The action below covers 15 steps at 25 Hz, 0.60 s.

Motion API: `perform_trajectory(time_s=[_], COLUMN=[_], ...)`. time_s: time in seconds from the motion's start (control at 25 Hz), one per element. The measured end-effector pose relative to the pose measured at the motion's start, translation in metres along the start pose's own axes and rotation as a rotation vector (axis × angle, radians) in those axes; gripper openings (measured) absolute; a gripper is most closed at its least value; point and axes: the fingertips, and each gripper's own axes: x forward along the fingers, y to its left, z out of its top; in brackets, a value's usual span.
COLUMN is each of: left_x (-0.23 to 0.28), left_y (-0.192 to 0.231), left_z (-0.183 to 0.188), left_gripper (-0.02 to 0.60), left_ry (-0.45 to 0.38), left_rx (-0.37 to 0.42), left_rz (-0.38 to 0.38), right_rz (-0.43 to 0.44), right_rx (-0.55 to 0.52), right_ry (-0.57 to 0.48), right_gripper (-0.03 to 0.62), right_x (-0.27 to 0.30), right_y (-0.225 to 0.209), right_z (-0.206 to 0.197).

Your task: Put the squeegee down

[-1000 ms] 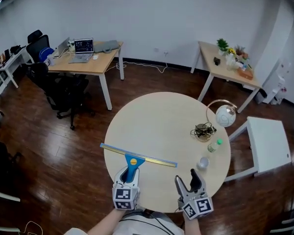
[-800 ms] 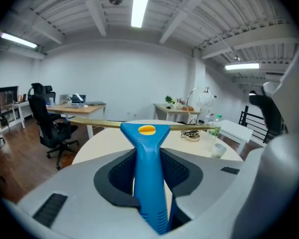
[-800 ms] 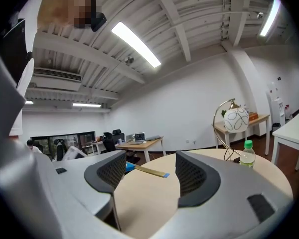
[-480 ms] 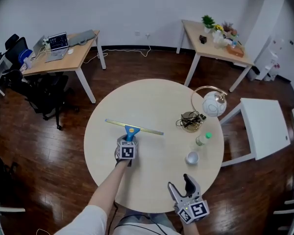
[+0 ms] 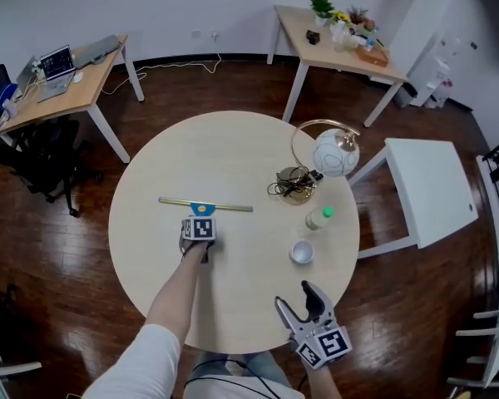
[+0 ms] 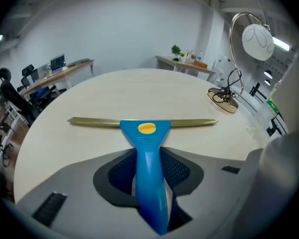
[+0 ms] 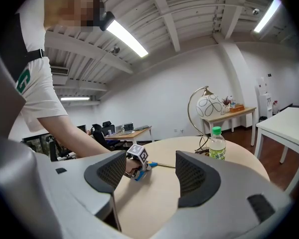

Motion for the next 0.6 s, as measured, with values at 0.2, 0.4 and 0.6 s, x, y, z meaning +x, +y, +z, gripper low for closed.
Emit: perform_trajectory(time_s=[0.2,0.4,0.6], left_x=[-0.017,-0.130,-0.292], left_y=[-0.003,0.012,0.002], left_z=[0.005,0.039,0.059], left_gripper=[0.255,0.313,0.356], left_ry=[-0.017,-0.218,-0.552], left_rx=[0.062,0.070,-0.003], left_rz=[-0.046,-0.056,-0.180], right_rz=[0.014,0.087,0.145], right_rx=[0.017,0.002,-0.010], right_ry=[-0.018,-0.085,-0.188], right_gripper=[0.316,0.317,0.316], right_x=[0.005,0.019,0.027], right_y=[0.002,0.027,0.055], right_z=[0.007,0.038,0.080])
